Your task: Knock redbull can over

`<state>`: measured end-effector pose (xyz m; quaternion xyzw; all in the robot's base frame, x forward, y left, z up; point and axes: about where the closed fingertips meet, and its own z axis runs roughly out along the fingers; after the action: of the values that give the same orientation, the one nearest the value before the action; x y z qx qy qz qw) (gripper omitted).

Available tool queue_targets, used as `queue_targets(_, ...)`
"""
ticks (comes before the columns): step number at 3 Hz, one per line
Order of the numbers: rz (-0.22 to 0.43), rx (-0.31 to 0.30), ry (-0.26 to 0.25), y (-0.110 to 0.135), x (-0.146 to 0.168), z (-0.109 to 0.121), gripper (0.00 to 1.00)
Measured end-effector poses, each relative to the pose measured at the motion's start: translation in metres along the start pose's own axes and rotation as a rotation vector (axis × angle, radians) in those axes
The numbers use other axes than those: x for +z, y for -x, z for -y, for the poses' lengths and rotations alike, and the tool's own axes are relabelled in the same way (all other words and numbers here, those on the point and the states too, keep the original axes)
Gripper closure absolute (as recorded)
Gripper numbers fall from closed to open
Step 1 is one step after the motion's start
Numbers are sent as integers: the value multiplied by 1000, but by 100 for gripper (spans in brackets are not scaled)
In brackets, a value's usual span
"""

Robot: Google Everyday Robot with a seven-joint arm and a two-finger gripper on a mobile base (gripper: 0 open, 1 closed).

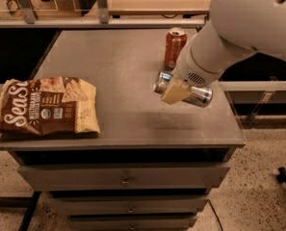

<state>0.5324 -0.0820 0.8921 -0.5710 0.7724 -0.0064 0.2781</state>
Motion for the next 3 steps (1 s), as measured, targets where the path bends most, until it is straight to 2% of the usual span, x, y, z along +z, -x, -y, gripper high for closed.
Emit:
queue_targets(1, -181, -88, 13, -30, 11, 9, 36)
queue_targets(2, -288, -124, 27, -51, 23, 24, 13)
queue_targets(3, -291, -125, 27, -52, 22, 23, 0)
